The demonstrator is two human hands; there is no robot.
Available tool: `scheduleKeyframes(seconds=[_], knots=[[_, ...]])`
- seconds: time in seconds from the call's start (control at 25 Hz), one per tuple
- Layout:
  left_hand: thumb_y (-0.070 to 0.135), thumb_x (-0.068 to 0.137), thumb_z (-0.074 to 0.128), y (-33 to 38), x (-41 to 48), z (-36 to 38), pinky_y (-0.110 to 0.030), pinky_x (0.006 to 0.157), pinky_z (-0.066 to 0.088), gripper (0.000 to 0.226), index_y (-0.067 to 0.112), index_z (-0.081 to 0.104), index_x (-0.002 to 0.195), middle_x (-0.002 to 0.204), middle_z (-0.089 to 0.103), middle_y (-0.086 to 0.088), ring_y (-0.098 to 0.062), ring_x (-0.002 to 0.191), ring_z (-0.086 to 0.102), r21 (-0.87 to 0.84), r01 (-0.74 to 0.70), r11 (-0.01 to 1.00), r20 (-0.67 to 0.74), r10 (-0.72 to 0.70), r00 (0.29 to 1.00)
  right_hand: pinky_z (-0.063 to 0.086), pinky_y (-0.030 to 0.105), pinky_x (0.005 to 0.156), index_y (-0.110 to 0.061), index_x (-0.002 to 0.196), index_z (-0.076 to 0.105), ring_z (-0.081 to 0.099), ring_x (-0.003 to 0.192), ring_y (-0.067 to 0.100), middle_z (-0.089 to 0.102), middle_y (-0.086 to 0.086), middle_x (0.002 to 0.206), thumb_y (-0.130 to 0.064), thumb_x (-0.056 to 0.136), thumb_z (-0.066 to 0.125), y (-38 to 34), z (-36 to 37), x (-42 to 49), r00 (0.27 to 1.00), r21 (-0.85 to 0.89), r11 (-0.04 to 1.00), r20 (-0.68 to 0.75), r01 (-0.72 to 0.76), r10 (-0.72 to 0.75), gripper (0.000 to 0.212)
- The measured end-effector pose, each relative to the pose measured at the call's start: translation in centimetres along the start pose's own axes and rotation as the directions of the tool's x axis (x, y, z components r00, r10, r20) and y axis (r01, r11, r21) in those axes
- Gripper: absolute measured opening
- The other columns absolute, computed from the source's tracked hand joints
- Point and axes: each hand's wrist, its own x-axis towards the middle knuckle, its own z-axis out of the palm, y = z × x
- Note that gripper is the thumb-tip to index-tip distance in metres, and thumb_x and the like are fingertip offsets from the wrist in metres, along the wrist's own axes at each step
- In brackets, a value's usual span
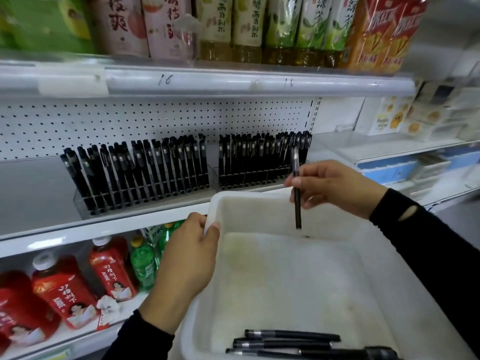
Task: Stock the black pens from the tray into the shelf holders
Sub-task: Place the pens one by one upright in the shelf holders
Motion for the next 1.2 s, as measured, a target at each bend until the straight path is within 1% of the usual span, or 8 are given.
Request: scheduleKeyframes(seconds=[0.08,0.2,0.28,0.4,0.56,0.8,1.0,1.2], knots=[[0.040,0.099,0.047,0.0,0.0,0.0,-0.044,0.072,0.055,0.022,0.022,0.057,0.090,0.081,0.069,0.002,-0.018,0.073,0.065,-0.011,0.007,1.000,0.000,-0.007,1.000,0.059,0.022,0.064,-0.005,0.097,0.071,0.069,0.066,0.015,0.074,0.009,0.079,-0.019,0.087,0.071,0.2,-2.0,2.1,0.982,0.064,0.998,-0.189,0.008,0.004,0.017],[0.041,0.099,0.047,0.0,-0.3,0.0,-0.042,0.070,0.054,0.021,0.024,0.056,0.090,0.081,0.070,0.001,-0.016,0.072,0.065,-0.019,0.003,1.000,-0.001,-0.003,1.000,0.061,0.027,0.073,-0.003,0.089,0.069,0.073,0.072,0.020,0.072,0.013,0.081,-0.013,0.090,0.072,1.5,-4.7,6.0,0.881,0.017,1.000,-0.473,0.011,-0.002,0.011],[0.042,0.099,0.046,0.0,-0.3,0.0,-0.042,0.070,0.055,0.021,0.027,0.056,0.091,0.080,0.070,0.001,-0.015,0.071,0.066,-0.025,0.007,1.000,0.000,-0.007,1.000,0.061,0.033,0.078,-0.008,0.085,0.070,0.073,0.075,0.021,0.073,0.012,0.084,-0.013,0.089,0.073,2.9,-5.5,8.6,0.813,-0.058,0.998,-0.582,-0.023,-0.015,0.007],[0.043,0.099,0.047,-0.1,-0.1,-0.1,-0.044,0.071,0.056,0.021,0.027,0.057,0.090,0.080,0.071,0.000,-0.015,0.071,0.067,-0.043,0.022,0.999,0.008,-0.021,1.000,0.061,0.037,0.084,-0.007,0.101,0.074,0.074,0.080,0.021,0.074,0.012,0.094,-0.010,0.090,0.072,4.3,-5.5,12.0,0.749,-0.217,0.971,-0.658,-0.098,-0.071,0.012],[0.045,0.099,0.046,-0.3,0.1,-0.1,-0.041,0.070,0.055,0.021,0.029,0.058,0.089,0.078,0.071,0.004,-0.013,0.071,0.067,-0.066,0.045,0.997,0.012,-0.045,0.999,0.060,0.043,0.085,-0.009,0.101,0.075,0.073,0.083,0.026,0.075,0.011,0.091,-0.013,0.088,0.070,5.2,-4.6,15.0,0.720,-0.360,0.924,-0.674,-0.126,-0.165,0.015],[0.046,0.097,0.045,-0.4,0.5,-0.1,-0.040,0.071,0.055,0.022,0.030,0.058,0.089,0.077,0.073,0.006,-0.013,0.070,0.068,-0.082,0.071,0.994,0.029,-0.069,0.997,0.059,0.041,0.084,-0.007,0.101,0.073,0.071,0.085,0.029,0.074,0.016,0.091,-0.015,0.092,0.066,4.8,-4.0,16.8,0.756,-0.493,0.849,-0.626,-0.191,-0.194,0.013],[0.046,0.097,0.046,-0.4,0.5,-0.1,-0.042,0.070,0.055,0.022,0.030,0.058,0.089,0.076,0.072,0.005,-0.014,0.068,0.067,-0.078,0.069,0.995,0.034,-0.066,0.997,0.049,0.030,0.071,-0.006,0.082,0.069,0.065,0.083,0.029,0.065,0.014,0.079,-0.019,0.088,0.070,5.1,-3.7,16.7,0.816,-0.602,0.747,-0.560,-0.281,-0.144,0.014],[0.046,0.097,0.047,-0.4,0.7,0.0,-0.040,0.070,0.055,0.022,0.029,0.058,0.089,0.078,0.073,0.005,-0.014,0.070,0.068,-0.073,0.071,0.995,0.040,-0.068,0.997,0.050,0.029,0.077,-0.010,0.081,0.066,0.063,0.086,0.028,0.066,0.015,0.085,-0.024,0.089,0.073,5.6,-3.2,16.9,0.851,-0.596,0.734,-0.523,-0.326,-0.047,0.017]])
